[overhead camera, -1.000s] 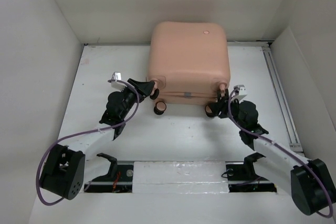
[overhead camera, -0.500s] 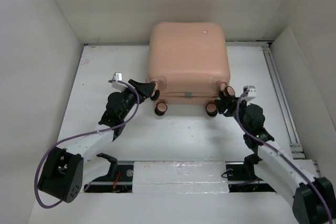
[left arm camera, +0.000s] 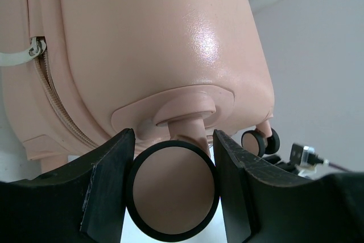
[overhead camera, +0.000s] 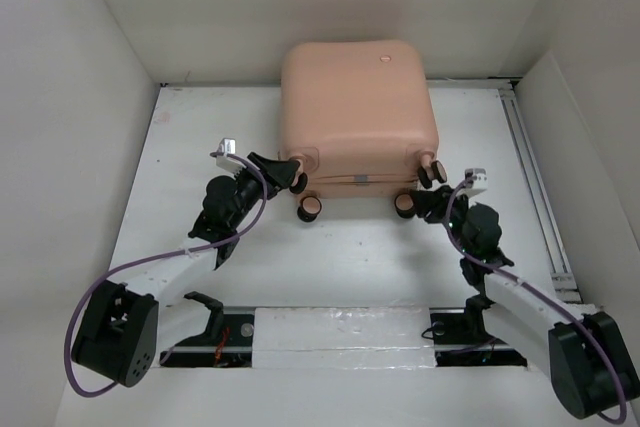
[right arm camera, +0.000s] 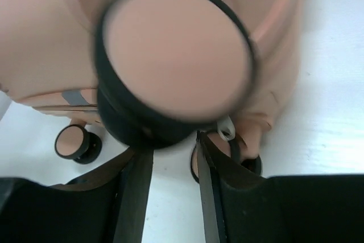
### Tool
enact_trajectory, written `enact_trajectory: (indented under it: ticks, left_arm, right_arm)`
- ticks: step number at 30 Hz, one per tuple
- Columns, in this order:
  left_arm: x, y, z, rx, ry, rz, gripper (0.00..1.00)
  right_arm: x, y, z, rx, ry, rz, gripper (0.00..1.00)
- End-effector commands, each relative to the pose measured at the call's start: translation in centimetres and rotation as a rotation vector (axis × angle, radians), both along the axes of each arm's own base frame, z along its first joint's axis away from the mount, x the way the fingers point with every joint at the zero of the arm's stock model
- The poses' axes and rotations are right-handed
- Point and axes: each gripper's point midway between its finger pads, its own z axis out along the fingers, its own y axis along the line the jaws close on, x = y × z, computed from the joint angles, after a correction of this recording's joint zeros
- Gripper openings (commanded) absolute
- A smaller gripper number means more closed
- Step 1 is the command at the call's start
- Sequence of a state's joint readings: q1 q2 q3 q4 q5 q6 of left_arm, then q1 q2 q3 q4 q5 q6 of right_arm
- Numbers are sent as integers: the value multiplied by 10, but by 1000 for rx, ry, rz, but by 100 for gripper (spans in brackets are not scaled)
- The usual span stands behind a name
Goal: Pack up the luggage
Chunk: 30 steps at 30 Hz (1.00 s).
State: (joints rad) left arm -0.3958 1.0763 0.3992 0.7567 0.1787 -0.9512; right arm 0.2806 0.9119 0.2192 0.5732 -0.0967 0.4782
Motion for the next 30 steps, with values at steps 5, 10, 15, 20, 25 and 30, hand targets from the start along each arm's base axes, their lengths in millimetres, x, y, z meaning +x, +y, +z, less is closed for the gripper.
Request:
enact_trajectory:
  ticks: [5, 10, 15, 20, 25, 30]
  left_arm:
    - [-10, -3, 6, 15, -19, -39, 0]
    - [-10, -3, 6, 15, -19, -39, 0]
    - [-10, -3, 6, 15, -19, -39, 0]
    - [-10, -3, 6, 15, -19, -39, 0]
    - [-8, -4, 7, 15, -19, -39, 0]
    - [-7, -5, 6, 15, -19, -39, 0]
  right_arm:
    - [-8, -22, 31, 156, -206, -126, 48]
    - [12, -27, 43, 113, -197, -148, 50]
    - [28, -22, 31, 68, -195, -75, 52]
    - [32, -20, 25, 96, -207, -13, 52]
    - [35, -9, 31, 99, -240, 56, 52]
    - [40, 8, 34, 131, -257, 153, 49]
